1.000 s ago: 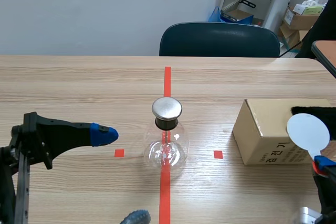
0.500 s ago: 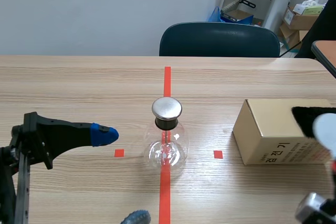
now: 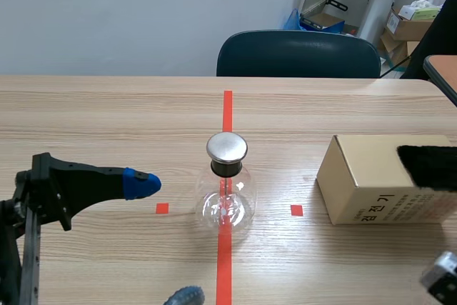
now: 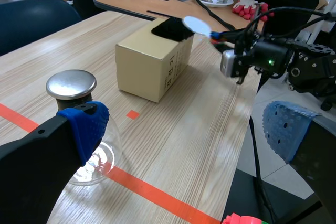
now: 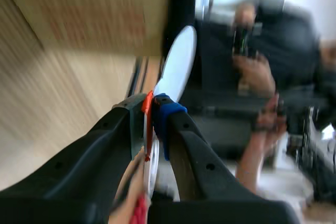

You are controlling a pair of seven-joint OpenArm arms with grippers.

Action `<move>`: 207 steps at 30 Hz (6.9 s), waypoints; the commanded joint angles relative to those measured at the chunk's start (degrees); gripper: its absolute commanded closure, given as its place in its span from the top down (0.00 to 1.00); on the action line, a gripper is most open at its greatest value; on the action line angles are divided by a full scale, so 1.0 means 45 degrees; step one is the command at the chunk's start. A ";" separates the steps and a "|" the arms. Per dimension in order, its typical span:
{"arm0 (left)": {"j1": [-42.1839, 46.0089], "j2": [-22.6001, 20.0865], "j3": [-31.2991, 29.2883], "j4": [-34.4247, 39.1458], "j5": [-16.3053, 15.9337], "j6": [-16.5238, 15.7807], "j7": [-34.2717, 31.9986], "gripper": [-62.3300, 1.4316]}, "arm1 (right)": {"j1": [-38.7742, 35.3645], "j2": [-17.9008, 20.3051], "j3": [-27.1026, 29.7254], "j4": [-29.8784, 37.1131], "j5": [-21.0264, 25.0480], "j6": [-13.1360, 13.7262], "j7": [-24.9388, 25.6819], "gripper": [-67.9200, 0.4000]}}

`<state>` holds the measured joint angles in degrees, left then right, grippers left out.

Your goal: Do the electroscope experiment

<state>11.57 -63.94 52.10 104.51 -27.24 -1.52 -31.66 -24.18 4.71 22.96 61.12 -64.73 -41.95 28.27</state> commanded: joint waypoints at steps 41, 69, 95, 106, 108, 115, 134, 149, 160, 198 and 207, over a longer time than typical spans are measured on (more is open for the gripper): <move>0.0000 0.0092 -0.0034 0.0316 -0.0029 -0.0029 -0.0432 1.00 | 0.0010 0.0189 -0.0228 0.0175 0.0049 -0.0646 0.0719 0.02; -0.0078 0.0087 -0.0034 0.0311 -0.0029 0.0219 -0.0544 0.85 | 0.0044 0.0243 -0.0257 0.0627 -0.0078 -0.0646 0.2346 0.02; -0.1797 0.1608 -0.0005 -0.1719 -0.0024 0.0646 0.1384 0.36 | 0.0049 0.1035 -0.5377 0.6392 -0.1277 -0.0087 -0.4197 0.02; -0.3361 0.2293 0.1292 -0.2841 -0.0029 0.0651 0.1933 0.36 | 0.0262 0.1758 -0.8854 0.6392 -0.3113 0.0447 -0.7431 0.02; -0.3648 0.2506 0.1637 -0.3041 -0.0034 0.0651 0.1972 0.35 | 0.0262 0.1894 -0.9321 0.6387 -0.3298 0.0699 -0.7893 0.02; -0.4274 0.3254 0.2050 -0.3842 -0.0034 0.0753 0.2448 0.34 | 0.0262 0.2098 -1.0180 0.6368 -0.3857 0.1093 -0.9039 0.02; -0.5081 0.4731 0.2720 -0.6547 -0.0709 0.0884 0.2569 0.34 | 0.1146 0.2443 -1.0618 0.5129 -0.3803 0.1336 -0.9734 0.02; -0.5081 0.5022 0.2778 -0.6572 -0.0709 0.1409 0.2574 0.34 | 0.1064 0.2438 -1.0618 0.5129 -0.3531 0.1336 -0.9442 0.02; -0.5076 0.5387 0.2778 -0.7320 -0.0709 0.1642 0.2351 0.34 | 0.0782 0.2443 -1.0618 0.5129 -0.3526 0.1336 -0.9432 0.02; -0.5076 0.5921 0.2778 -0.8495 -0.0457 0.1637 0.1627 0.22 | 0.0714 0.2443 -1.0618 0.5129 -0.3526 0.1137 -0.9452 0.02; -0.5076 0.5916 0.2778 -0.8495 -0.0457 0.1637 0.1564 0.22 | 0.0714 0.2443 -1.0618 0.5129 -0.3526 0.1137 -0.9457 0.02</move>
<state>-10.83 -37.60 64.49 65.34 -29.39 5.96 -23.49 -21.17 14.96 -25.21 83.50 -80.53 -36.16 -14.04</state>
